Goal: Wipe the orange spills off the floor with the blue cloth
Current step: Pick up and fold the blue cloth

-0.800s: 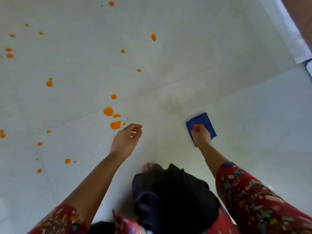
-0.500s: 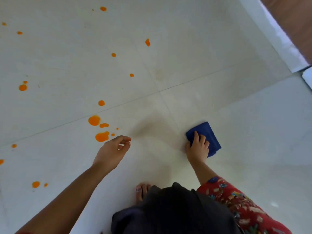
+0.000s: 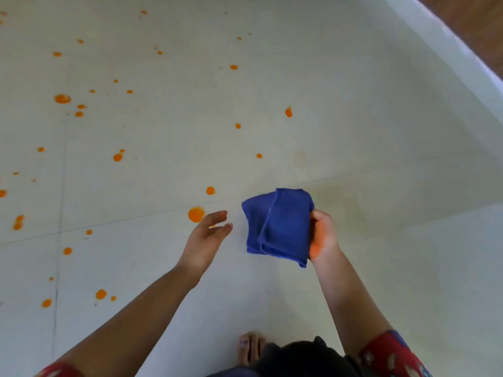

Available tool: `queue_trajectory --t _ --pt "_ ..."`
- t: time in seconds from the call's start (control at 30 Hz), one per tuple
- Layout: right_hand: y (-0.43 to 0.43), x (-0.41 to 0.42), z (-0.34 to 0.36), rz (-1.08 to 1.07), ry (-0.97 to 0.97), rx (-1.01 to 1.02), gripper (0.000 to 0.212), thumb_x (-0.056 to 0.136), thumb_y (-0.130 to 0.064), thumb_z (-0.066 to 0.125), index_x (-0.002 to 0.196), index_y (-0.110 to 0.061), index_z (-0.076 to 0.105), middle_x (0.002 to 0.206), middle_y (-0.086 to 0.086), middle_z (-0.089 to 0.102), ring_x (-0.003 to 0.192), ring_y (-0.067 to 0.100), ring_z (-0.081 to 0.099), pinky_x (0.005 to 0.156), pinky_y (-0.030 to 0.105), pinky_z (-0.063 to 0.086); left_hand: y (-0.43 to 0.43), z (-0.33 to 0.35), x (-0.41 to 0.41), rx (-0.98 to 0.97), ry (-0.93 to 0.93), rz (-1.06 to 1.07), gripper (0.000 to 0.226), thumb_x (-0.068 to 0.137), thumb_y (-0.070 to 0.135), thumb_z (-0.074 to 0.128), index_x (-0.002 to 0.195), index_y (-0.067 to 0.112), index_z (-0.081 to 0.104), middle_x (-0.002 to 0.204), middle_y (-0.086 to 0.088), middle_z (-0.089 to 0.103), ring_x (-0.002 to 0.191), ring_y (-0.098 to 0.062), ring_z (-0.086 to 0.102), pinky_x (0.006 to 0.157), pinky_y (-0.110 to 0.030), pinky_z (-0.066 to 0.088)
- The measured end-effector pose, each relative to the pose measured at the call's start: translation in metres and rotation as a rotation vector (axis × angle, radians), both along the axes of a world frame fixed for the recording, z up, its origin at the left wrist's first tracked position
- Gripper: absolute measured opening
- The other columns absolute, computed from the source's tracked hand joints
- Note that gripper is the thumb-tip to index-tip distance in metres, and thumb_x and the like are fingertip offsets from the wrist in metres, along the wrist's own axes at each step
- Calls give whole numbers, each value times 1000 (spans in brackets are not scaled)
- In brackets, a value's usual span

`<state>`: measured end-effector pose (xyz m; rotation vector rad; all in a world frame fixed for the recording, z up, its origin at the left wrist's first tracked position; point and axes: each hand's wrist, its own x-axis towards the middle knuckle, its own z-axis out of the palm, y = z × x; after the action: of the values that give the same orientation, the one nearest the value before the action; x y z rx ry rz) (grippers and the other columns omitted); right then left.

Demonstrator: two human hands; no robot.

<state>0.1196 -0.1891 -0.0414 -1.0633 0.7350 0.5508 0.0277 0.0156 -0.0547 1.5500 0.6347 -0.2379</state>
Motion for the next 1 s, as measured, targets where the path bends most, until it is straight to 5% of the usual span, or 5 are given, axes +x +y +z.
queue_trajectory --t 0.17,0.33,0.5,0.67,1.0 --pt "43 -8 20 72 6 219 14 81 -24 52 68 -22 50 60 -4 48 60 16 47 61 25 39 22 14 9 -457 37 117 44 95 56 38 130 31 47 131 9 58 121 -11 54 109 -37 35" --pt "55 -11 42 339 20 295 66 83 -66 55 106 -7 71 104 12 69 96 26 65 89 36 47 16 21 11 -360 -28 84 40 94 60 39 123 36 52 134 13 57 124 -7 51 108 -35 37" --pt "57 -11 69 556 -189 416 53 47 -38 90 92 -14 77 90 7 71 76 21 68 69 30 55 20 9 16 -458 2 262 56 92 65 36 136 31 47 145 5 48 133 -15 43 117 -42 26" --pt "61 -4 85 527 -207 440 36 80 -42 61 100 -16 76 104 8 72 92 24 70 80 36 57 31 5 13 -713 97 191 74 87 71 35 133 17 55 129 -7 63 120 -26 58 110 -40 35" --pt "68 3 45 448 -122 131 35 101 -26 43 132 -15 55 119 5 68 92 18 70 64 29 57 94 48 5 9 -116 122 18 93 23 60 110 15 62 105 -3 71 96 -18 66 75 -27 54"
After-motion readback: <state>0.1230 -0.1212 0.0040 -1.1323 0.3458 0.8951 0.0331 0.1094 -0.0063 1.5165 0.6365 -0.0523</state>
